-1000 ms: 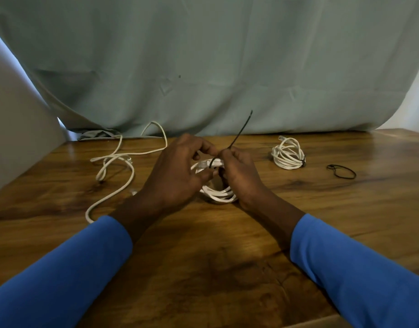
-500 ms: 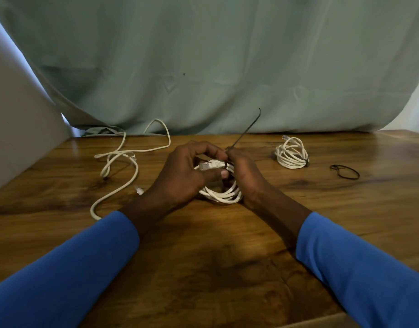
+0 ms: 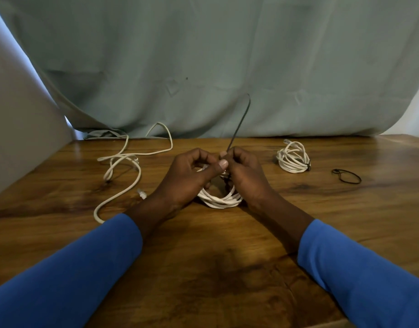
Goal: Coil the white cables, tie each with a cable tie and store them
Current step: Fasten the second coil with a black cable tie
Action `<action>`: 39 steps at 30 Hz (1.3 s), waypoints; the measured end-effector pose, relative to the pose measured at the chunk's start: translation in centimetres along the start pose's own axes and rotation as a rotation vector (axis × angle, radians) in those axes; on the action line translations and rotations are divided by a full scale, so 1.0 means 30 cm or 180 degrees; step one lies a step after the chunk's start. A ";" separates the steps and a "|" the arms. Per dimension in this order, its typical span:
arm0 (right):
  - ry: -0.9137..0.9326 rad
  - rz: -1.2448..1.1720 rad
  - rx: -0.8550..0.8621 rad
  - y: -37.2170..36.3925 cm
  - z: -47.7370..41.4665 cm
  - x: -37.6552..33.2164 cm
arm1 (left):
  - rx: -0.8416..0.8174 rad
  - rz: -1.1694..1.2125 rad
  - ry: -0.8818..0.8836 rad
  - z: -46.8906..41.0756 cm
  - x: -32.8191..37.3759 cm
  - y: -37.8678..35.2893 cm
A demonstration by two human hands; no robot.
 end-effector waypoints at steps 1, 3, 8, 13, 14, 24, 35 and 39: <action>0.0019 -0.0067 0.0002 0.002 0.000 -0.005 | 0.0007 0.0081 0.0063 0.001 -0.004 -0.001; -0.0058 -0.0302 0.0016 0.004 -0.003 -0.003 | 0.0036 0.0204 0.0189 0.000 -0.011 -0.002; -0.0432 -0.0805 -0.0105 0.005 -0.009 0.019 | 0.0048 0.0437 0.0504 0.008 -0.029 -0.013; -0.0717 -0.0776 -0.0314 0.005 -0.013 0.030 | -0.0043 0.0549 0.0736 0.010 -0.045 -0.017; -0.0771 -0.0787 -0.0348 0.004 -0.012 0.031 | -0.0053 0.0602 0.0784 0.010 -0.047 -0.018; -0.1028 -0.0953 -0.0677 -0.012 -0.013 0.036 | 0.0137 0.1074 0.1118 0.020 -0.035 -0.032; -0.0732 -0.1150 -0.0438 0.001 -0.036 0.015 | 0.0077 0.0600 0.0940 0.020 -0.003 -0.041; -0.0685 -0.1119 -0.0396 0.010 -0.042 0.019 | 0.0099 0.0569 0.0919 0.022 -0.007 -0.044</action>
Point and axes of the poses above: each hand's wrist, its own z-axis away from the middle knuckle, its own y-axis out of the back of the hand, x = y × z, the point moved 8 cm from there along -z, towards the middle knuckle, and after that the axes turned 1 degree about -y, right-handed, at the moved point
